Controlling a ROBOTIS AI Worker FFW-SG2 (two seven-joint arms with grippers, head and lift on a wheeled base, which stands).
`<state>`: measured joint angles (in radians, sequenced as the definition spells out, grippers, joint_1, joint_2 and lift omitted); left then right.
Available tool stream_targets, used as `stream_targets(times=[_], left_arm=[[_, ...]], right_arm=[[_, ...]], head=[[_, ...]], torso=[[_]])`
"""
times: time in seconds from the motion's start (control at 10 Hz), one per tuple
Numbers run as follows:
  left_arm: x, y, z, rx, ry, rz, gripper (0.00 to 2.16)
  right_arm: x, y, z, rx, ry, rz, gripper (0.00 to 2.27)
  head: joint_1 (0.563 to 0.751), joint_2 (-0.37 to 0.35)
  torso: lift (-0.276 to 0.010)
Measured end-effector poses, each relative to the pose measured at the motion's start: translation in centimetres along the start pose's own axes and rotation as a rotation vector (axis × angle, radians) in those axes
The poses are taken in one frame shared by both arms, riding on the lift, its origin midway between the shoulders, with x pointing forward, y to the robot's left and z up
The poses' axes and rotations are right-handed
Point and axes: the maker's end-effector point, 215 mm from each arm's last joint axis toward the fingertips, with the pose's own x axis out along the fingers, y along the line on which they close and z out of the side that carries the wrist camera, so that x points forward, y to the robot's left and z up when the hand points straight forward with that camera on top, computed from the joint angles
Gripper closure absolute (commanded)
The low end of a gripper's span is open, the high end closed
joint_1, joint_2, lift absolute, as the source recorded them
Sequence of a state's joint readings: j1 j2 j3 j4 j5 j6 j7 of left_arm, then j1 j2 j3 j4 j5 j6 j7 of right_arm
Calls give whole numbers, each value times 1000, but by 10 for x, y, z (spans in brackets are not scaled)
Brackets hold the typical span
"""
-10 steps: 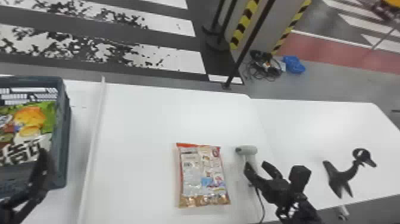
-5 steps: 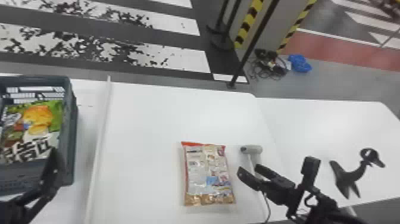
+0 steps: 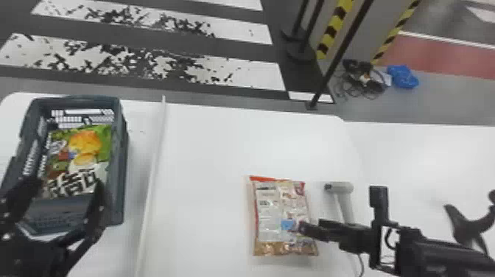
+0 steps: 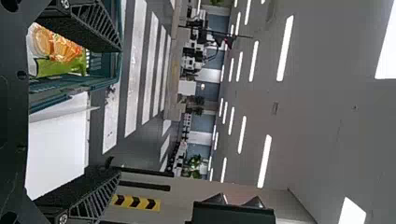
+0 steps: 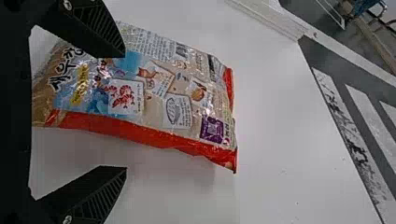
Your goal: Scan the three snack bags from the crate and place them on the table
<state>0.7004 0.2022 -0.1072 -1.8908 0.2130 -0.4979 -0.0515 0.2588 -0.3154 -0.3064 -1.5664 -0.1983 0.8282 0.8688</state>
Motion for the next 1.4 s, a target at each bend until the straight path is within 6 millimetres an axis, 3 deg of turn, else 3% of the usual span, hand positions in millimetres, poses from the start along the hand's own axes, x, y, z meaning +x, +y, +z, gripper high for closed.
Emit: stream_targets(times=[0.1, 0.2, 0.3, 0.6, 1.0, 1.2, 1.4], left_arm=[[0, 0, 0, 1, -1, 0, 66], [0, 1, 0, 1, -2, 2, 66], [0, 1, 0, 1, -1, 3, 66], [1, 1, 0, -1, -2, 6, 66], [1, 2, -1, -3, -2, 9, 66], [0, 2, -4, -2, 4, 11, 66], [-3, 2, -12, 4, 20, 12, 66]], right_arm=[[7, 0, -2, 4, 31, 9, 97], [15, 2, -6, -3, 61, 24, 640], [22, 7, -12, -17, 96, 42, 2091], [33, 21, -26, -64, 150, 75, 2142], [15, 32, -2, -57, 41, 94, 2142], [-10, 40, 44, -15, -114, 127, 2142], [-51, 29, 106, 78, -337, 125, 2142]], head=[[695, -199], [695, -189], [695, -176], [695, -141], [695, -146], [695, -152], [695, -201]], torso=[[-37], [-37], [-37], [-37], [-37], [-37], [-37]])
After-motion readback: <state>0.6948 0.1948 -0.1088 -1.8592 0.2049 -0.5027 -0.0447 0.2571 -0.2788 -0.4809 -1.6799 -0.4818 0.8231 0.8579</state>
